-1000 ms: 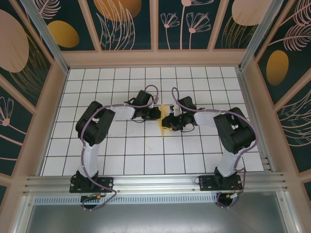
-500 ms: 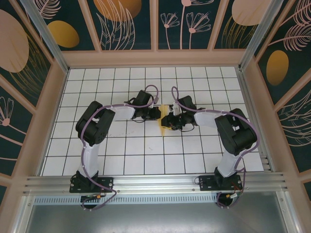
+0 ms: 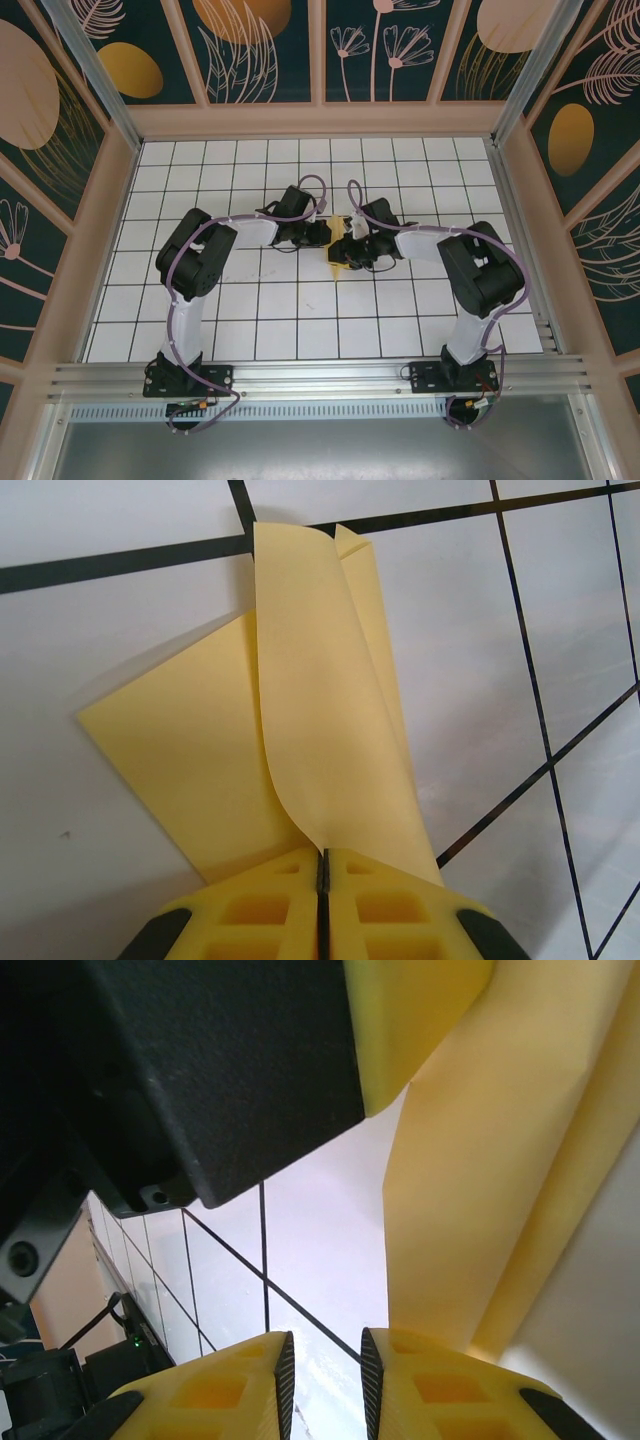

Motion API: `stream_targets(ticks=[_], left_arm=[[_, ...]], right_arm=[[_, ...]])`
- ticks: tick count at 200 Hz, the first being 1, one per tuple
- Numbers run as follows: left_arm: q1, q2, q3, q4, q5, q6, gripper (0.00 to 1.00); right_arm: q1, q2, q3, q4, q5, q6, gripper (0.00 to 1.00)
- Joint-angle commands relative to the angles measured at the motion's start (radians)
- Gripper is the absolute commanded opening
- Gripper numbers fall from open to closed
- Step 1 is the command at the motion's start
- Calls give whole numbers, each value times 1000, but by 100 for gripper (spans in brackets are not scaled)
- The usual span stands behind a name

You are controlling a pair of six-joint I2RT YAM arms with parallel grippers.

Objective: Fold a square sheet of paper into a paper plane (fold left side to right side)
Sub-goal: Fold the wing for the fifth time at the center of the table.

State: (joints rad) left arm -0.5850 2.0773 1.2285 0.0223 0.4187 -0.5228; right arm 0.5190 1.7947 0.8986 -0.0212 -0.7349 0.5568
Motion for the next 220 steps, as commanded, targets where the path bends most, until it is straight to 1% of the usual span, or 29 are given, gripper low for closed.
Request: stream_targets(ticks=[1,144,215,220], left_arm=[[5,43,15,-27,-14,25,11],[4,45,14,-26,-14,23,11],[5,48,13,-29,-27,18,11],[5,49,14,-29,-28,18,11]], right_arm=[[10,22,23,24,-15,-2,28],[22,57,28,42,2,18,28],[22,74,40,12,28,6,28],[41,74,39,7,31,4,28]])
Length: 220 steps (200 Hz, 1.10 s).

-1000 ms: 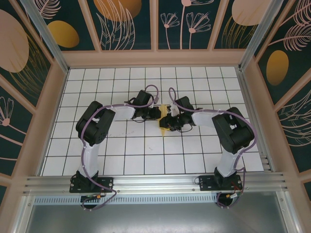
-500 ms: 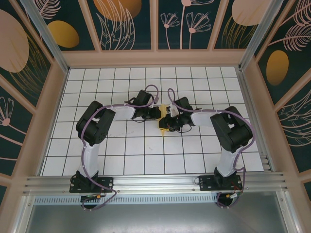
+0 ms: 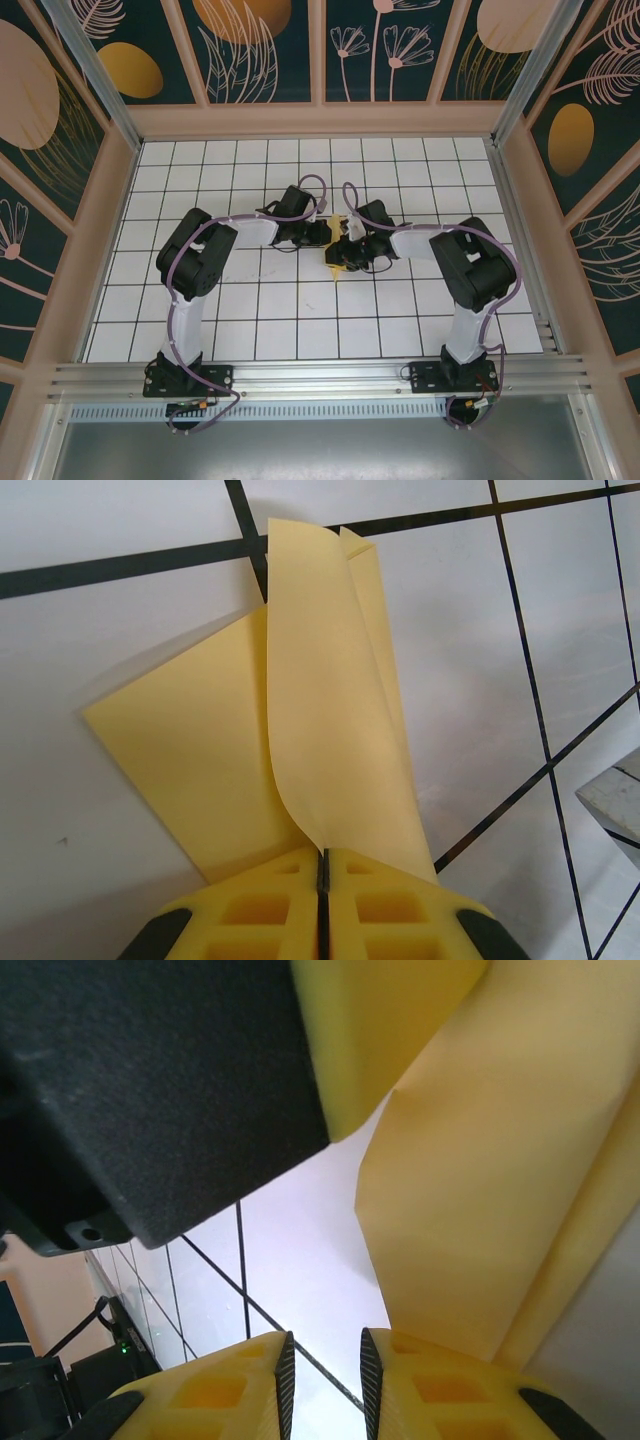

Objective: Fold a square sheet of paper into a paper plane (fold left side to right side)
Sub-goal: Fold the wing for the fifth time at the center of the table.

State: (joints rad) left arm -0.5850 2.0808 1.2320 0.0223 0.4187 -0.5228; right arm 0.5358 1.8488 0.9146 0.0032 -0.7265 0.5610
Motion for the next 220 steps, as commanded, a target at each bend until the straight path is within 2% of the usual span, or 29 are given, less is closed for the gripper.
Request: stream_targets(ticks=[1,97,220], left_arm=[[5,45,11,-29,-28,18,11],[4,64,25,-55,-73,6,10],[7,96,41,-88,-127,-26,6]], right_arm=[[25,20,22,-19,24,-1,28],[39,9,12,-122,95,-59,28],[114,-68,-58,-131,101,-54,29]])
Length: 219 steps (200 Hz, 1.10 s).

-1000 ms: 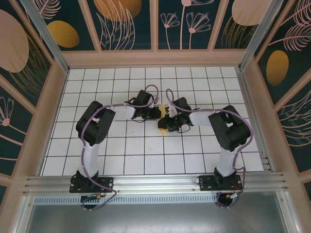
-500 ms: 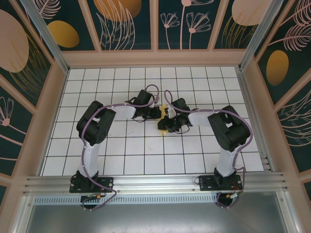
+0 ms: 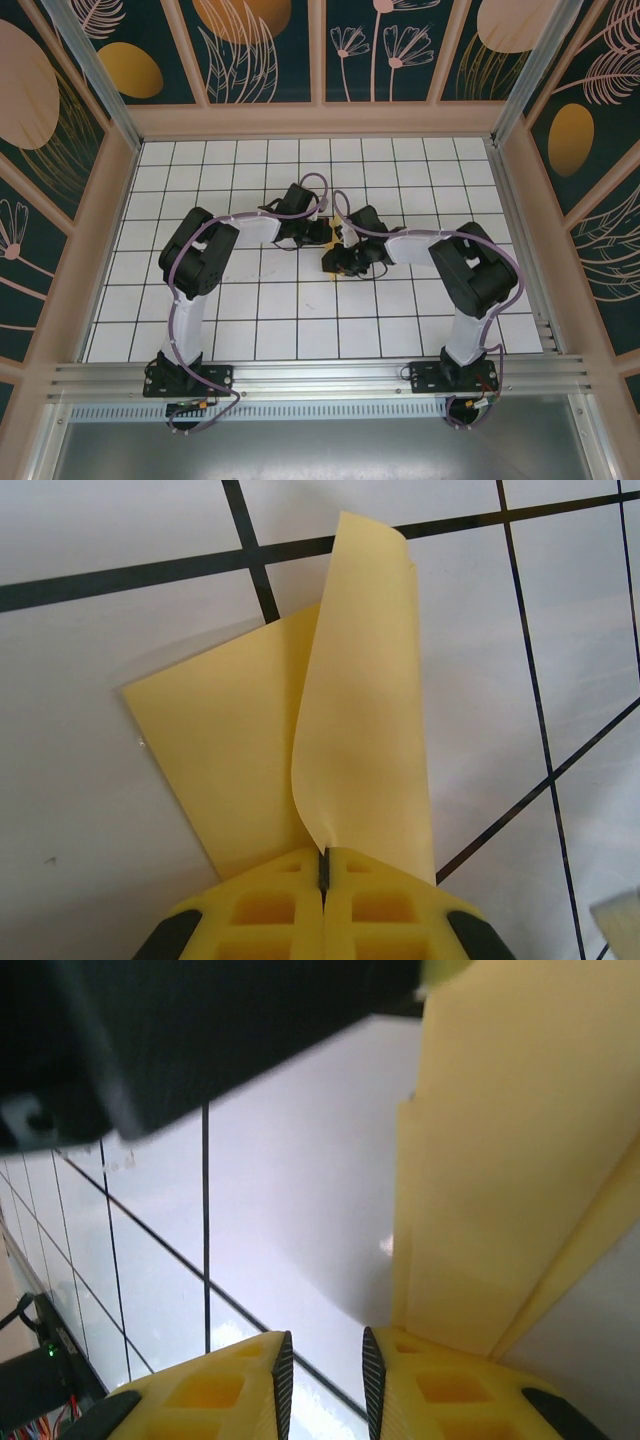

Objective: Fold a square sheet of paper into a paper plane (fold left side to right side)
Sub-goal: Fold the wing for the fifth time at the center of the table.

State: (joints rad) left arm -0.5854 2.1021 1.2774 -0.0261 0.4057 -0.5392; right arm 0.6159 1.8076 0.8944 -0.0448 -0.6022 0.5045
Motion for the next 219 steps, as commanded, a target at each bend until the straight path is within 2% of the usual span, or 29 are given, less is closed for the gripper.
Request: stream_targets(ticks=[1,74,112,128,157,182,219], left_arm=[[8,75,-4,-40,-114,-10,6],[9,66,-12,-28,-101,-3,5],[9,37,-21,-11,-81,13,6],[10,21,-21,-5,-69,22,6],[10,0,-30,11,-47,38,6],[9,0,-31,10,-41,42,6],[9,0,-32,12,-39,43,6]], right_arm=[[35,-26,-38,-84,-24,3,29],[55,-70,-50,-80,-42,10,30],[-63,-190,-39,-79,-90,-17,33],[-146,-194,-22,-76,-101,-27,33],[-234,-120,53,-41,-77,1,31],[-240,-7,211,-87,9,-12,28],[-258,154,379,-132,104,32,15]])
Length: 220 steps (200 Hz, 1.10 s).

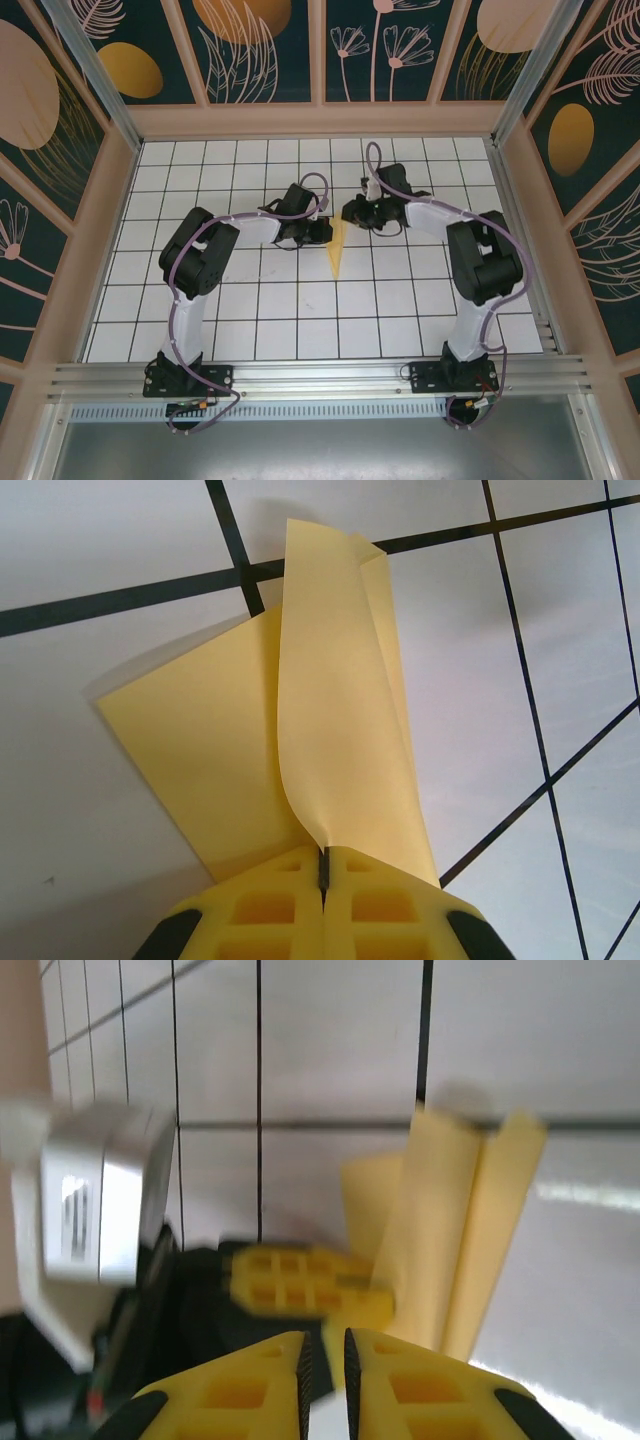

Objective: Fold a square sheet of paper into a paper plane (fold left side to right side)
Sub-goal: Fold the wing for the fifth time at the center of the table.

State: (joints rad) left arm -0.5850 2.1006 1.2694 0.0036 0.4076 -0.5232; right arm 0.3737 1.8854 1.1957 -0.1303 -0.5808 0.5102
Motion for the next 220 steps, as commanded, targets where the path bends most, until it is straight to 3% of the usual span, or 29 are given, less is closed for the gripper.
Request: stream_targets(ticks=[1,25,133,220], left_arm=[[9,1,-23,-17,-41,26,6],[9,0,-23,-18,-38,26,6],[8,-11,-25,-10,-28,29,6],[9,-53,-27,-8,-13,63,7]], right_arm=[[-17,79,80,-46,84,28,15],[-20,132,131,-69,132,39,8],[-8,236,165,-78,77,22,7],[-3,271,166,-136,121,-13,8]])
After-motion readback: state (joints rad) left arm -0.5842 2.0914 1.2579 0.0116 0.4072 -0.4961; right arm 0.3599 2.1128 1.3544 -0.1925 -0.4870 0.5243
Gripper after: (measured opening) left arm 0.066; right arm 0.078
